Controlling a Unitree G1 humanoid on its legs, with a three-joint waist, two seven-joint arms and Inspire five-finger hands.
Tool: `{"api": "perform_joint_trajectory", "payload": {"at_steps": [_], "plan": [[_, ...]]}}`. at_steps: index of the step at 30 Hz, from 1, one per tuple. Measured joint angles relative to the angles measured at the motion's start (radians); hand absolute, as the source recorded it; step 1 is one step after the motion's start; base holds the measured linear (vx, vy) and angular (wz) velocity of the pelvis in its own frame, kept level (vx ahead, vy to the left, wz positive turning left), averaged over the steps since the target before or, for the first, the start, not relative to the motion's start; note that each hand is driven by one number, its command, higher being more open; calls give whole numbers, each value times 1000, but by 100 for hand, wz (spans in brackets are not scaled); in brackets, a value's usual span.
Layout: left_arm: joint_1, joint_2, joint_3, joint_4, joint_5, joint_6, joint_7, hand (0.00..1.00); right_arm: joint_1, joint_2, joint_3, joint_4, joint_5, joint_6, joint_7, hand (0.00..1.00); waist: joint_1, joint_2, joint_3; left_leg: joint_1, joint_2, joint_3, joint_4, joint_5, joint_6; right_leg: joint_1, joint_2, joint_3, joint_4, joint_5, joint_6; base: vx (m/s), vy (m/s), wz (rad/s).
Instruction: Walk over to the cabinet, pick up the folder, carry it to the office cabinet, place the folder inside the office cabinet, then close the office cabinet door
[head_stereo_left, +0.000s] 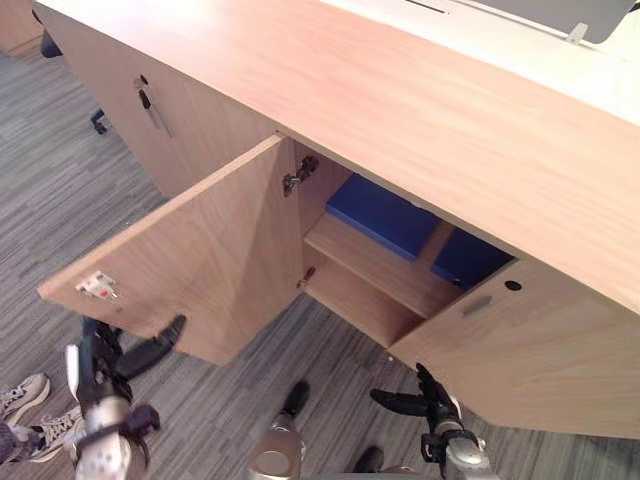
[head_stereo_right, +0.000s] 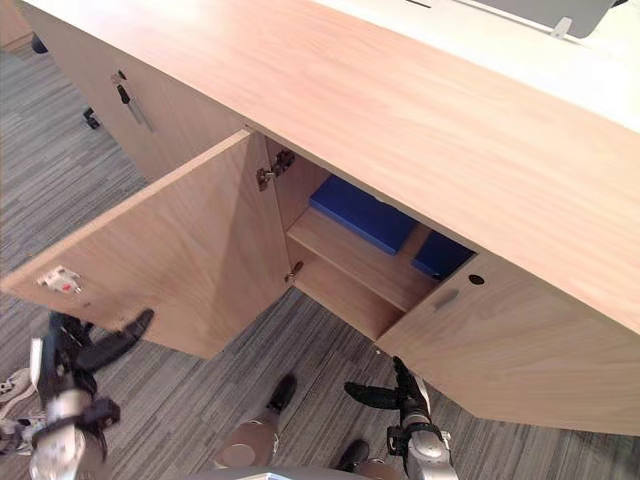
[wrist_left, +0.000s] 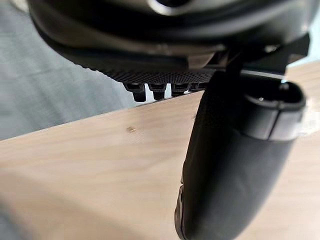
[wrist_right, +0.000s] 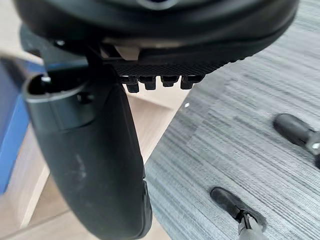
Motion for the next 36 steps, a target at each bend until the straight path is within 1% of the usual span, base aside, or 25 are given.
{"api": "perform_joint_trajectory", "payload": {"at_steps": [1, 2, 3, 4, 5, 6, 7, 9, 11, 12, 13, 14, 15, 16, 18, 19, 21, 23, 24, 28, 31, 33, 34, 35, 36], "plan": [[19, -13, -36, 12, -5, 20, -19, 100, -6, -1, -4, 11, 0, 0, -1, 100, 0, 11, 0, 0, -2, 5, 2, 4, 3, -3, -3, 6, 0, 2, 2, 2, 59, -8], [27, -19, -66, 33, -19, 45, -28, 100, -13, 0, -3, 13, 0, 0, 0, 100, -1, 15, 0, -1, -1, 16, 2, 4, 4, -13, -2, 22, 2, 5, 2, -29, 51, -22], [29, -19, -90, 62, -24, 54, -30, 100, -18, 2, -1, 13, 0, 0, 2, 100, -1, 17, 1, -1, 3, 30, 2, 4, 4, -16, -2, 33, 3, 7, 0, -47, 42, -45], [29, -18, -129, 113, -30, 78, -37, 100, -24, 7, -1, 11, 0, -2, 2, 100, -2, 20, 0, -1, 9, 59, 2, 4, 4, -31, -1, 59, 7, 12, -3, -74, 43, -64], [29, -17, -165, 158, -34, 102, -51, 100, -31, 10, -1, 13, 0, -2, 1, 100, -9, 22, 1, -1, 17, 93, 2, 2, 0, -52, 2, 92, 9, 16, -1, -76, 32, -72], [29, -16, -184, 182, -38, 113, -56, 100, -37, 11, -1, 15, 0, -2, 1, 100, -14, 22, 2, -2, 21, 113, 2, -3, -4, -63, 4, 112, 9, 15, 0, -94, 30, -70], [29, -14, -211, 210, -42, 128, -64, 100, -48, 12, 0, 20, 0, -2, 1, 100, -33, 24, 3, -3, 26, 139, 2, -4, -2, -77, 9, 142, 9, 16, -3, -82, 25, -78], [29, 12, -303, 254, -54, 156, -117, 100, -65, 11, -1, 28, 0, -1, -4, 100, -73, 26, 4, -6, 47, 232, 2, -11, 8, -124, 32, 257, 10, 25, -5, -114, 23, -103], [-4, 73, -413, 255, -68, 167, -206, 100, -92, 12, 5, 37, -1, 1, -3, 100, -118, 25, 5, -5, 72, 349, 2, -19, 14, -183, 60, 390, 11, 28, -4, -87, 20, -155], [-37, 98, -423, 258, -72, 168, -234, 100, -103, 12, 5, 41, -1, 6, -2, 100, -130, 21, 7, 0, 81, 402, 2, -25, 14, -202, 69, 439, 7, 43, -8, -62, 18, -149], [-65, 114, -428, 259, -76, 168, -263, 100, -107, 10, 6, 42, -1, 9, 1, 100, -139, 19, 8, 4, 85, 435, 2, -28, 13, -209, 73, 464, 1, 57, -9, -57, 8, -137], [-138, 128, -434, 258, -92, 167, -306, 100, -108, 3, 6, 43, -1, 13, 3, 100, -163, 16, 12, 15, 89, 484, 2, -34, 13, -217, 83, 503, -20, 88, -11, -49, 8, -136], [-197, 127, -434, 263, -100, 177, -314, 100, -110, -6, 5, 43, -1, 18, 4, 100, -189, 11, 21, 30, 91, 531, 2, -42, 14, -221, 86, 545, -40, 115, -13, -44, 13, -128], [-223, 125, -431, 260, -109, 175, -319, 100, -110, -9, 5, 43, -1, 20, 4, 100, -196, 8, 23, 35, 92, 554, 2, -45, 13, -224, 87, 563, -52, 131, -15, -28, 22, -126], [-326, 110, -385, 255, -115, 174, -326, 100, -99, -31, 4, 43, -1, 25, 3, 100, -232, -3, 29, 52, 97, 637, 2, -63, 11, -229, 97, 631, -101, 176, -15, 7, 16, -110], [-348, 102, -372, 254, -115, 174, -323, 100, -91, -38, 4, 43, -1, 26, 3, 100, -236, -5, 30, 56, 97, 655, 2, -66, 8, -230, 97, 643, -110, 187, -16, 50, 5, -82], [-420, 82, -334, 247, -115, 167, -288, 100, -62, -57, -3, 48, 0, 34, 2, 100, -257, -7, 32, 73, 97, 701, 3, -79, 0, -230, 99, 671, -136, 226, -17, 78, -9, -67], [-452, 79, -328, 246, -102, 161, -256, 100, -46, -59, -6, 49, 0, 38, 3, 100, -269, -7, 32, 85, 99, 715, 3, -85, -5, -224, 103, 683, -147, 241, -12, 107, -12, -36], [-477, 74, -324, 246, -67, 161, -227, 100, -39, -56, -9, 54, 0, 39, 3, 100, -279, -7, 32, 90, 103, 715, 3, -87, -7, -220, 107, 683, -152, 248, -21, 138, -21, -18], [-540, 42, -322, 291, 142, 163, -99, 100, -37, -44, -43, 66, 0, 39, 2, 100, -276, -5, 33, 113, 107, 714, 3, -90, -11, -193, 111, 683, -166, 251, -22, 94, -14, -5], [-566, 34, -312, 332, 221, 164, -60, 100, -59, -43, -49, 60, 0, 38, 1, 100, -273, -4, 32, 123, 99, 706, 3, -92, -13, -179, 102, 676, -169, 251, -22, 18, 13, 5], [-566, 22, -310, 336, 226, 164, -52, 100, -60, -40, -61, 52, 1, 38, 1, 100, -271, 0, 30, 123, 94, 698, 3, -91, -10, -174, 96, 670, -170, 250, -21, -14, 18, 16], [-559, 6, -308, 338, 226, 164, -49, 100, -55, -39, -82, 50, 1, 38, 1, 100, -274, 8, 27, 124, 90, 684, 3, -89, -8, -160, 89, 654, -178, 250, -21, -24, 33, 47], [-509, -37, -283, 338, 217, 153, -49, 100, -52, -41, -133, 50, 3, 44, -6, 100, -274, 32, 16, 131, 83, 654, 2, -88, -6, -137, 80, 626, -183, 242, -15, -23, 29, 55], [-478, -48, -272, 337, 210, 151, -50, 100, -52, -43, -144, 50, 3, 46, -9, 100, -272, 42, 9, 131, 82, 644, 2, -89, -6, -128, 79, 616, -188, 233, -7, -17, 16, 49]]}}
